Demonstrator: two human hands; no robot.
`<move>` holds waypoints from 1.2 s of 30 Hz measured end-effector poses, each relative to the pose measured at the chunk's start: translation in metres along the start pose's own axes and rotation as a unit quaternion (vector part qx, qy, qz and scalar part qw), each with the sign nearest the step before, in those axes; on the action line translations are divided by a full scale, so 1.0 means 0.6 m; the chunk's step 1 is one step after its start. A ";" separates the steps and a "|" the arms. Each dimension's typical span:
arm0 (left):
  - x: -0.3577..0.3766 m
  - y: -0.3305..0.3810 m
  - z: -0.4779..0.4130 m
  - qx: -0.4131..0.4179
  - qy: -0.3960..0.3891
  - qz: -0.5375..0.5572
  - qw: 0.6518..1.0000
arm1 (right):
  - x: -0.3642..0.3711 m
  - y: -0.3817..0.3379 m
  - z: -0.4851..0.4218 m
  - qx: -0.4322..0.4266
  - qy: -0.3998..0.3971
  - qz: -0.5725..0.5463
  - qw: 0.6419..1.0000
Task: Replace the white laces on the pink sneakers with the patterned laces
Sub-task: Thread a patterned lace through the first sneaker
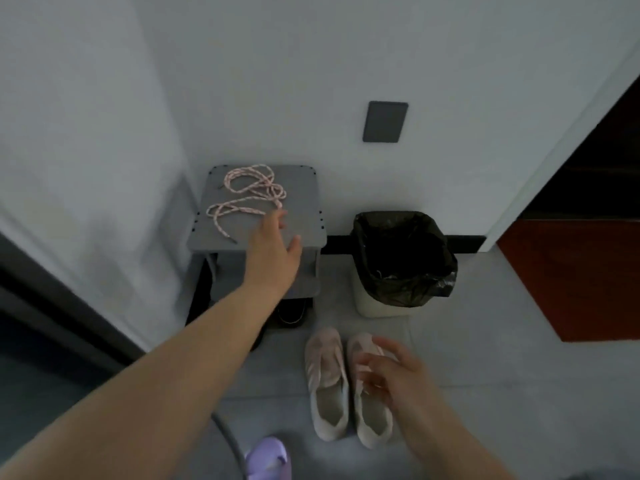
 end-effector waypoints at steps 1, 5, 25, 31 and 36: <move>-0.012 -0.012 -0.020 0.005 0.018 -0.041 0.999 | 0.001 0.000 -0.004 0.002 0.004 -0.005 1.000; -0.040 -0.074 -0.095 -0.003 0.020 -0.237 0.971 | 0.003 0.005 -0.023 0.033 0.025 -0.028 0.999; 0.016 0.022 0.007 0.045 -0.227 0.036 0.972 | 0.028 -0.030 -0.039 0.048 0.003 -0.097 0.994; 0.056 0.098 0.186 0.139 -0.516 -0.003 0.845 | 0.018 -0.100 -0.007 0.006 -0.071 -0.195 0.978; 0.044 -0.016 0.157 0.042 -0.439 -0.064 0.895 | -0.039 -0.136 0.002 -0.088 -0.008 -0.227 0.970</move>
Point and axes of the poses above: each hand's wrist, its own z-axis away from the middle knuckle, its own x-axis out of the palm, y = z × x, the point moved 3 cm from there along -z, towards the middle knuckle
